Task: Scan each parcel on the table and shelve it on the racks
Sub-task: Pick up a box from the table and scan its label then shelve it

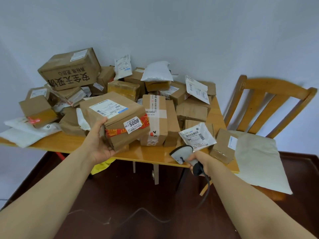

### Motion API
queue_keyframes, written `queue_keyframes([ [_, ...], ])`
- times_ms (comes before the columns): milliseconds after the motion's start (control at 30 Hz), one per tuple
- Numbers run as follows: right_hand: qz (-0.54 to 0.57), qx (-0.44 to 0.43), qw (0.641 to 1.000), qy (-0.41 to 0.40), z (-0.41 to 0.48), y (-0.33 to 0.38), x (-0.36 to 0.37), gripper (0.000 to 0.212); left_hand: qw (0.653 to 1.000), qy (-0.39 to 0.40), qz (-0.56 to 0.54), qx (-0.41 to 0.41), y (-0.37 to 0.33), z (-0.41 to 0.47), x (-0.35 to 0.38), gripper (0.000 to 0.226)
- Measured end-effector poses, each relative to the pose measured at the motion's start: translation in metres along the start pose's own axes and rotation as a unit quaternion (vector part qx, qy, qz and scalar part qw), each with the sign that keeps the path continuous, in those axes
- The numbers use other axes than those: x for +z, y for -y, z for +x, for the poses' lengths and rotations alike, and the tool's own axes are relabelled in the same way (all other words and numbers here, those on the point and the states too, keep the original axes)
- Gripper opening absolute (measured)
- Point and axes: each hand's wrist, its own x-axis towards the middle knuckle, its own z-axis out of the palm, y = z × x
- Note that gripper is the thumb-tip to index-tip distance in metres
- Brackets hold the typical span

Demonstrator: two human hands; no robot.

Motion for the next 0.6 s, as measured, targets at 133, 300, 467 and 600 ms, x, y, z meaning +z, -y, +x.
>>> queue_keyframes([
  [133, 0.125, -0.011, 0.991, -0.036, 0.011, -0.01, -0.012, 0.017, 1.0, 0.0, -0.003, -0.001, 0.006, 0.0, 0.01, 0.049],
  [300, 0.171, -0.013, 0.983, -0.064, 0.021, -0.019, -0.017, 0.028, 1.0, 0.006, -0.005, -0.005, 0.017, -0.002, 0.02, 0.057],
  [467, 0.219, -0.019, 0.973, -0.065, 0.018, -0.027, -0.019, 0.032, 1.0, 0.012, 0.013, -0.01, 0.02, -0.006, 0.031, 0.057],
  [600, 0.234, -0.044, 0.97, -0.052, 0.01, -0.032, -0.021, 0.033, 0.999, 0.023, 0.028, -0.005, 0.017, -0.009, 0.038, 0.054],
])
